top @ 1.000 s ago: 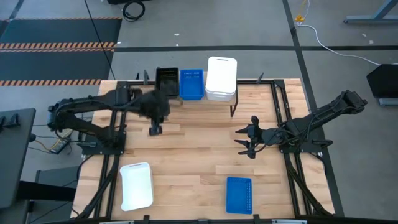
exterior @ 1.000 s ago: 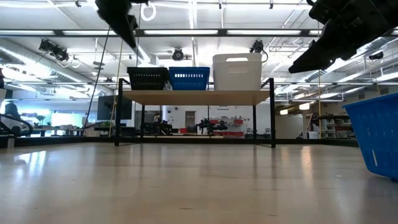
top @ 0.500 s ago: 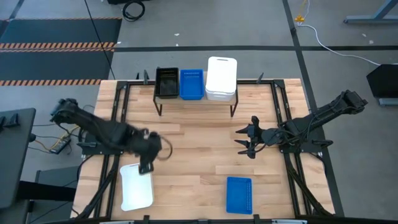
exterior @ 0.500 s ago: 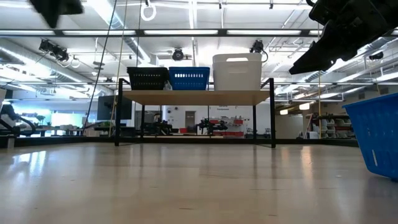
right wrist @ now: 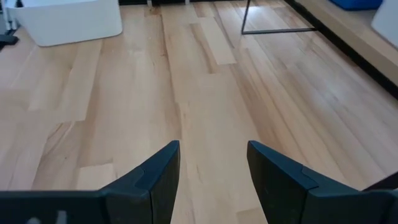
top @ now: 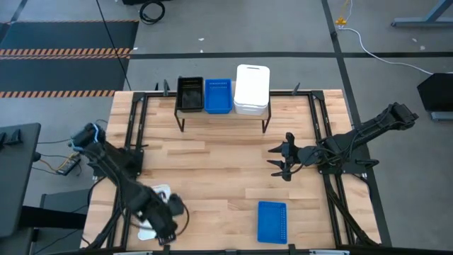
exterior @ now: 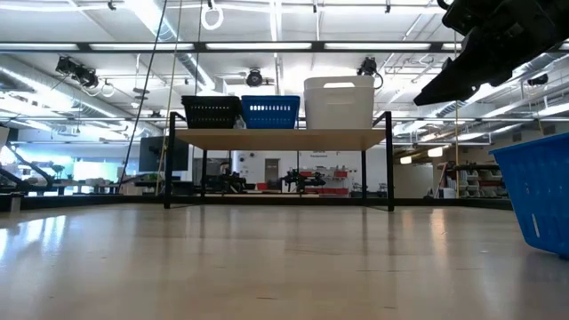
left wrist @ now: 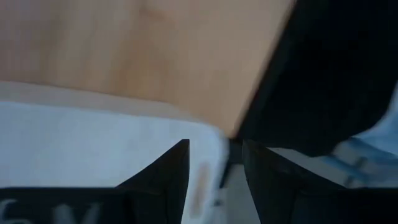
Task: Stack baskets on shelf by color
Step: Stack the white bin on top of the other white bins on the shelf
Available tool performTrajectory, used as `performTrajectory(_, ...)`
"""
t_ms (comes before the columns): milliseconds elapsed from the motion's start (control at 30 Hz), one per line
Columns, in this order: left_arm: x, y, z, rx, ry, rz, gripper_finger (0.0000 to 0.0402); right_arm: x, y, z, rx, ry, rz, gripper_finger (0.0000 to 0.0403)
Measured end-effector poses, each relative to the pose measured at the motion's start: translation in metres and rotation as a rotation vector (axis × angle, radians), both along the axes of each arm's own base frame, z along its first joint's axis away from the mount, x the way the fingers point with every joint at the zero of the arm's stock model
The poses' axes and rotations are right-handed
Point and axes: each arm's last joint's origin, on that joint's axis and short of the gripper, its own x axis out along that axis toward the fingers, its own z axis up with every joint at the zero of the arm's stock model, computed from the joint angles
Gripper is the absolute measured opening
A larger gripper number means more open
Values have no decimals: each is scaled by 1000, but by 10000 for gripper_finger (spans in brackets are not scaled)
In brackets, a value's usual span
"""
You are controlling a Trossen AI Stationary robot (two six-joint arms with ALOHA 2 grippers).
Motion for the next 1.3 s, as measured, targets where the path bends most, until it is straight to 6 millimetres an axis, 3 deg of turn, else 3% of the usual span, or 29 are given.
performTrajectory(167, 3, -33, -20, -106, 3, 8, 147, 0, 1, 0, 22, 7, 32, 195)
performTrajectory(333, -5, -45, -36, -119, 139, -11, 142, 0, 2, 0, 49, 8, 43, 195)
performTrajectory(933, -12, -37, -39, -26, 211, 6, 126, 0, 2, 0, -12, 21, 87, 195)
performTrajectory(1133, -4, -41, -13, -97, 193, -27, 125, 0, 2, 0, -14, 21, 88, 195)
performTrajectory(1300, -7, -36, 10, 2, 194, -29, 120, 0, 2, 0, 3, 18, 79, 195)
